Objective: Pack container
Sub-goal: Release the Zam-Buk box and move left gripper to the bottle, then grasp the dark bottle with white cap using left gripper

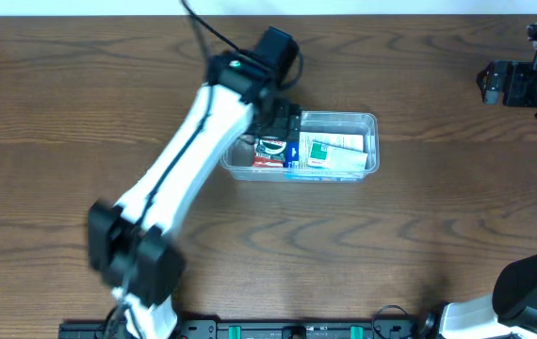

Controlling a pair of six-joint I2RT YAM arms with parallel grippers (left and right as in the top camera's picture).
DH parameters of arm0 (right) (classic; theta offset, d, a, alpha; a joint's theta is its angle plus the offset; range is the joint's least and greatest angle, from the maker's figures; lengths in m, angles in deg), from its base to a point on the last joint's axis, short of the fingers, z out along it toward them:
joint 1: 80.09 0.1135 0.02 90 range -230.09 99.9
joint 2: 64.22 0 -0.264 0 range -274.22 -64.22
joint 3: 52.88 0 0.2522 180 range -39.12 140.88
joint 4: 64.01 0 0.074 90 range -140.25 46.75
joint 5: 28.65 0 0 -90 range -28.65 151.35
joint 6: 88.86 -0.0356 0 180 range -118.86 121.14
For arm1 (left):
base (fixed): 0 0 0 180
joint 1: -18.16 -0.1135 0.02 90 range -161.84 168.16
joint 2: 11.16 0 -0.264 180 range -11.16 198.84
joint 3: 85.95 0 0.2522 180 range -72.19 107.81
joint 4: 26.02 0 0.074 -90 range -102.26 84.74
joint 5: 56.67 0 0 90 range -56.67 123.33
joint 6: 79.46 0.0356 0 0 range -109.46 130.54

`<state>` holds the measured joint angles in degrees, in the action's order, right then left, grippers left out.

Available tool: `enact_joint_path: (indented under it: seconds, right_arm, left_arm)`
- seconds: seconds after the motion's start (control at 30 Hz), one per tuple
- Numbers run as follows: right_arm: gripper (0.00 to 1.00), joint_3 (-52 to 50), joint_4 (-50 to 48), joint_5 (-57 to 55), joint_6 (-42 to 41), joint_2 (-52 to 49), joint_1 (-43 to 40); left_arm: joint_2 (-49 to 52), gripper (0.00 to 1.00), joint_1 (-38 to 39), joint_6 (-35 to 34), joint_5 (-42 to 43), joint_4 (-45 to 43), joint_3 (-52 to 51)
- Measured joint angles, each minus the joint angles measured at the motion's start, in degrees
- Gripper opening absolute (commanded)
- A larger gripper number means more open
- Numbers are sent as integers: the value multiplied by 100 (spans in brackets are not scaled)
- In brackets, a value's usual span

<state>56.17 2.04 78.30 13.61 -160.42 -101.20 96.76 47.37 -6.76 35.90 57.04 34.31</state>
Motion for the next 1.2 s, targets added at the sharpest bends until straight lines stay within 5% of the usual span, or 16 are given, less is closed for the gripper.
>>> enact_joint_path:
  seconds: [0.4, 0.6, 0.9, 1.2]
  right_arm:
    - [99, 0, 0, 0, 0, 0, 0]
    - [99, 0, 0, 0, 0, 0, 0]
    - [99, 0, 0, 0, 2, 0, 0]
    - [99, 0, -2, 0, 0, 0, 0]
  left_arm:
    - [-1252, 98, -1193, 675, -636, 1670, 15]
    - [-1252, 98, -1882, 1215, -173, 1805, -17]
    - [-1252, 98, -2739, 1606, 157, 1565, -693]
    - [-1252, 98, -2889, 1593, 245, 9, -2312]
